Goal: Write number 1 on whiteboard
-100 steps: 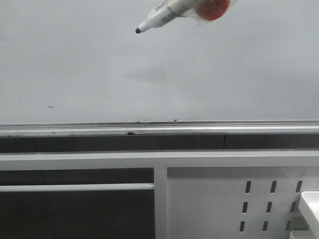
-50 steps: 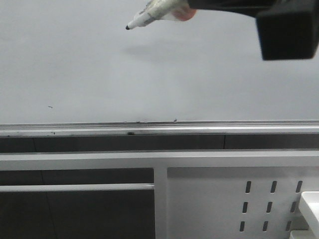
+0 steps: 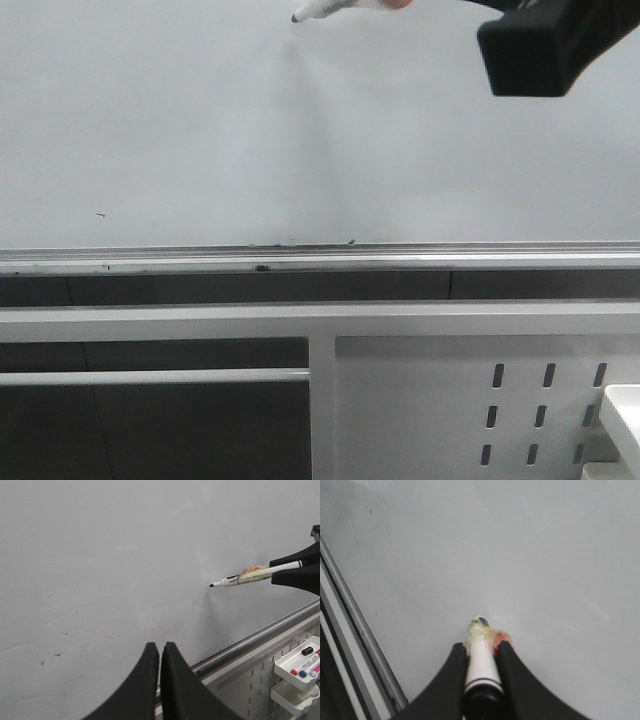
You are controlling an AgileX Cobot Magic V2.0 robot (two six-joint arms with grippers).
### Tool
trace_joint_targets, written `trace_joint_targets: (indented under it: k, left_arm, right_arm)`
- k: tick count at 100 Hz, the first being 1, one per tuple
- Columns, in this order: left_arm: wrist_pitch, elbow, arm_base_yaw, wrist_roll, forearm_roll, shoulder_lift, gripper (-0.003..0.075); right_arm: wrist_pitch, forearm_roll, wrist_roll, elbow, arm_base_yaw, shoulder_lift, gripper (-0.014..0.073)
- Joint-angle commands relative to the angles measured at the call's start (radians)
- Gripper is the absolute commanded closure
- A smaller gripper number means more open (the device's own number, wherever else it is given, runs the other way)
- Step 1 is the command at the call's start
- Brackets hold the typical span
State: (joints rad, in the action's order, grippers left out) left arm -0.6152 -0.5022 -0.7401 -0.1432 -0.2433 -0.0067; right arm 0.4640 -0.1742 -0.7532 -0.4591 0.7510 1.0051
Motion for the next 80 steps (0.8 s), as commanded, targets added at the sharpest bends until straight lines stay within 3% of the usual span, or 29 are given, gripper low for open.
trace_joint_targets:
  k: [1,58,80]
  left_arm:
    - [0.082,-0.019,0.002,-0.008,0.001,0.003,0.074]
    - [0.082,-0.019,0.002,-0.008,0.007,0.003,0.074]
    - [0.082,-0.019,0.002,-0.008,0.007,0.003,0.074]
  right_arm:
    - [0.086,-0.016,-0.012,-0.031,-0.006,-0.002,0.0643]
    - [0.171,-0.06,-0.037,-0.031,-0.006,0.08,0.0643]
    - [0.216,-0.192,-0.128,-0.031,-0.006,0.079,0.0643]
